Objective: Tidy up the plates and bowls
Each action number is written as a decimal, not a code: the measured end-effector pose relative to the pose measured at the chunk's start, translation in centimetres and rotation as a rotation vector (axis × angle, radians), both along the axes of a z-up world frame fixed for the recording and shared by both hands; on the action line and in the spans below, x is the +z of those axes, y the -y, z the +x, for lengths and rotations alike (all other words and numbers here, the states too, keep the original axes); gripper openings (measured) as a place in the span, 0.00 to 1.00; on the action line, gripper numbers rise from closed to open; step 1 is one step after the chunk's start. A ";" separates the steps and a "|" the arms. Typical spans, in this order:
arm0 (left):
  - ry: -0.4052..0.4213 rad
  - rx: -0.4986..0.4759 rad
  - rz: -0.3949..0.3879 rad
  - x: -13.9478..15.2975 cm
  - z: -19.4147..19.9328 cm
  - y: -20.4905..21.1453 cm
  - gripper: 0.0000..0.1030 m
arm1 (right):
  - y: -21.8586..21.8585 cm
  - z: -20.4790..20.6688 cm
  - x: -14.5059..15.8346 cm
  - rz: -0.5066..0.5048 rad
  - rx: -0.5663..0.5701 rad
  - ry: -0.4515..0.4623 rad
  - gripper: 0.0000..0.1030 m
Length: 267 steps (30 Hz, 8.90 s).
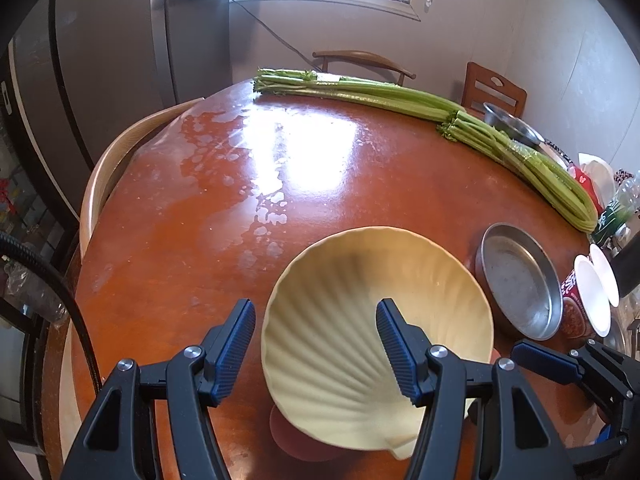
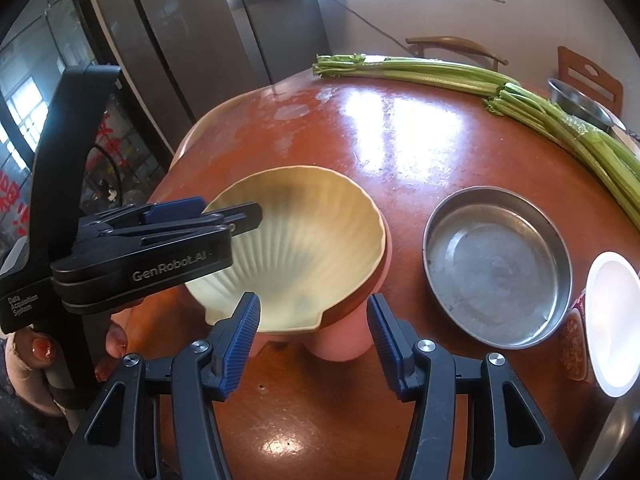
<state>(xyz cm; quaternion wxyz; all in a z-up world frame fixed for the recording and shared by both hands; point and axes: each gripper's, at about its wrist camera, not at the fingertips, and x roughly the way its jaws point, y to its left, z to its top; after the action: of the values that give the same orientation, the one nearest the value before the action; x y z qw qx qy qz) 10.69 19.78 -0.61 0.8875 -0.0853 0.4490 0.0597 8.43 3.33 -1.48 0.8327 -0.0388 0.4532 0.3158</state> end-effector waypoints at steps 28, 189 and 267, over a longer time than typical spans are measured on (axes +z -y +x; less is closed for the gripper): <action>0.064 -0.109 0.044 3.9 -0.6 7.3 0.61 | 7.6 -1.2 2.2 0.052 -0.129 0.056 0.56; 0.115 -0.085 -0.050 7.1 -0.9 2.0 0.54 | 0.3 -0.8 5.0 0.030 -0.012 0.172 0.56; 0.004 -0.036 -0.043 1.3 -0.1 0.4 0.54 | -3.5 2.4 -1.6 -0.080 0.052 0.076 0.56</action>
<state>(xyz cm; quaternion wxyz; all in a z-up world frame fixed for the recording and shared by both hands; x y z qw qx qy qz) 10.64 19.42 0.65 0.8872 -0.0963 0.4500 0.0337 10.80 6.81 -3.08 0.8384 -0.0959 0.4326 0.3173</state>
